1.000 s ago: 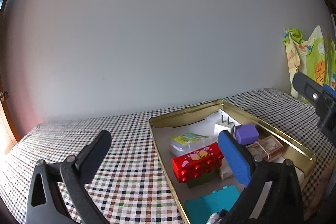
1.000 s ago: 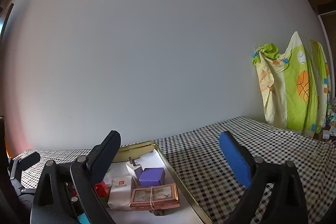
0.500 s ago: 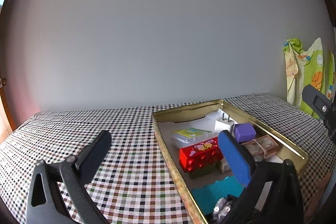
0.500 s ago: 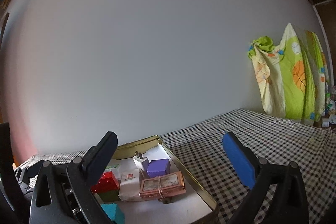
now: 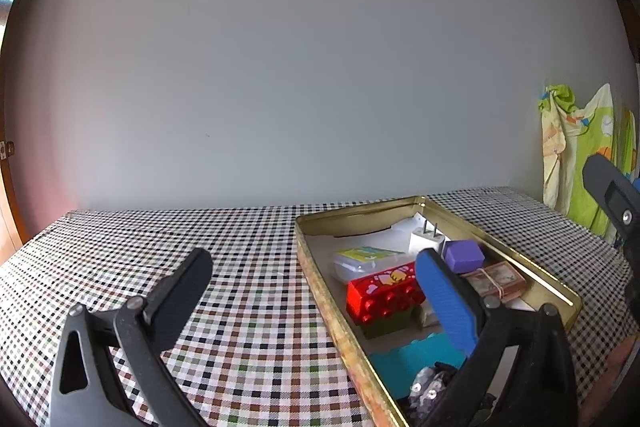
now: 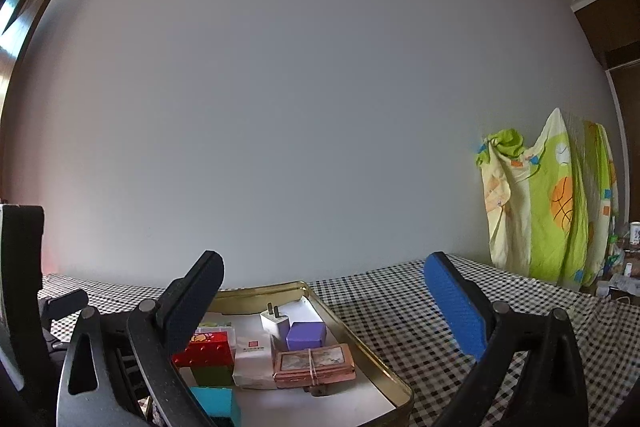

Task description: Organize rigid objects

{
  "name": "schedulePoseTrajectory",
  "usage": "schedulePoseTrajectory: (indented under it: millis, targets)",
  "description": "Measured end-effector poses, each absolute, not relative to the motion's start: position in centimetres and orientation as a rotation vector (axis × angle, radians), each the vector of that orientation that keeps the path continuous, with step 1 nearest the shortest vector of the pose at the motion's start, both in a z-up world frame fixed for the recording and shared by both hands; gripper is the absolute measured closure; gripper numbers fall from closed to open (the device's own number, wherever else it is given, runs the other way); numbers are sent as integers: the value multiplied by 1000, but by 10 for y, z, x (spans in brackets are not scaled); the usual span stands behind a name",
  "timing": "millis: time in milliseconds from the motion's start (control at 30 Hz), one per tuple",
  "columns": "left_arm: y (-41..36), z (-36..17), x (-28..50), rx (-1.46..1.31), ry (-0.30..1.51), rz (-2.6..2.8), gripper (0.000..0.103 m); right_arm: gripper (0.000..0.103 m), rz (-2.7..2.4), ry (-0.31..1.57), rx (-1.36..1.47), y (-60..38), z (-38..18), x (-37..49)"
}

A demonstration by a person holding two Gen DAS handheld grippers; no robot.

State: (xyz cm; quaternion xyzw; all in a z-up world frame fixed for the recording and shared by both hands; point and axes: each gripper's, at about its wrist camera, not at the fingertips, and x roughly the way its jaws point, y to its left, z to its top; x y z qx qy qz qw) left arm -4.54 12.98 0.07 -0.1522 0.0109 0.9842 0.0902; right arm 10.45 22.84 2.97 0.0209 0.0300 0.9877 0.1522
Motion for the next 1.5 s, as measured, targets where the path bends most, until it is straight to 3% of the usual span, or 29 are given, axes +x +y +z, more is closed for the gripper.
schedulePoseTrajectory:
  millis: [1500]
  targets:
    - [129, -1, -46, -462, 35, 2958, 0, 1, 2845, 92, 54, 233, 26, 99]
